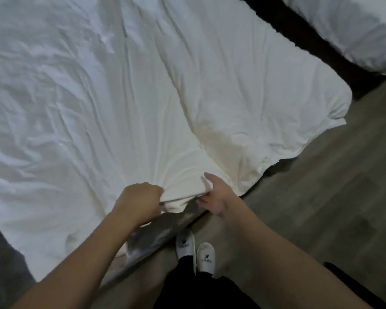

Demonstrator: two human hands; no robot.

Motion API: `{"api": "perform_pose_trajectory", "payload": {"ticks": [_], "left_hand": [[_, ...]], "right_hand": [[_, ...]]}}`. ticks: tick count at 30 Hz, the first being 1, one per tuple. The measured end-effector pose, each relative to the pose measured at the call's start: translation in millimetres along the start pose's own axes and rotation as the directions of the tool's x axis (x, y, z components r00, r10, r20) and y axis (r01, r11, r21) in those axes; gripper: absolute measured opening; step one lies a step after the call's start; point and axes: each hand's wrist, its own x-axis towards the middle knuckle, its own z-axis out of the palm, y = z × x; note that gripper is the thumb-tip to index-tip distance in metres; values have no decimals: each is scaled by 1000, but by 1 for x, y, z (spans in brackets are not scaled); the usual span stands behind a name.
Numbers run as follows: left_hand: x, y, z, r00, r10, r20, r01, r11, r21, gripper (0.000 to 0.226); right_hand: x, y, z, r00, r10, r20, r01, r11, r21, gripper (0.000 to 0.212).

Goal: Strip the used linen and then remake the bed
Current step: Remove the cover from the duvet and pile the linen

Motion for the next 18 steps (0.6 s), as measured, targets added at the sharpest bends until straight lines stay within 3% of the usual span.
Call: {"api": "perform_pose_trajectory", "payload": {"ticks": [4, 10, 12, 15, 18], "left_hand": [[-65, -18, 17, 998, -61, 23, 60, 997, 43, 21], [-114, -51, 32, 996, -72, -61, 71, 997, -12, 14], [-125, -65, 44, 995, -22, -101, 8, 991, -135, 18], [-148, -100, 74, 993, 114, -12, -107, 892, -440, 37], [-178, -152, 102, 986, 154, 61, -110, 885, -452, 60]], "right_hand": [[-29, 44, 42, 997, -74, -21, 68, 979, -192, 23], [-58, 105, 70, 956, -282, -76, 242, 911, -333, 59], [-65, 119, 78, 929, -352, -115, 302, 900, -313, 65], [-77, 147, 98, 899, -365, -242, 328, 927, -180, 73], [-87, 190, 130, 857, -423, -296, 355, 899, -256, 69]]}}
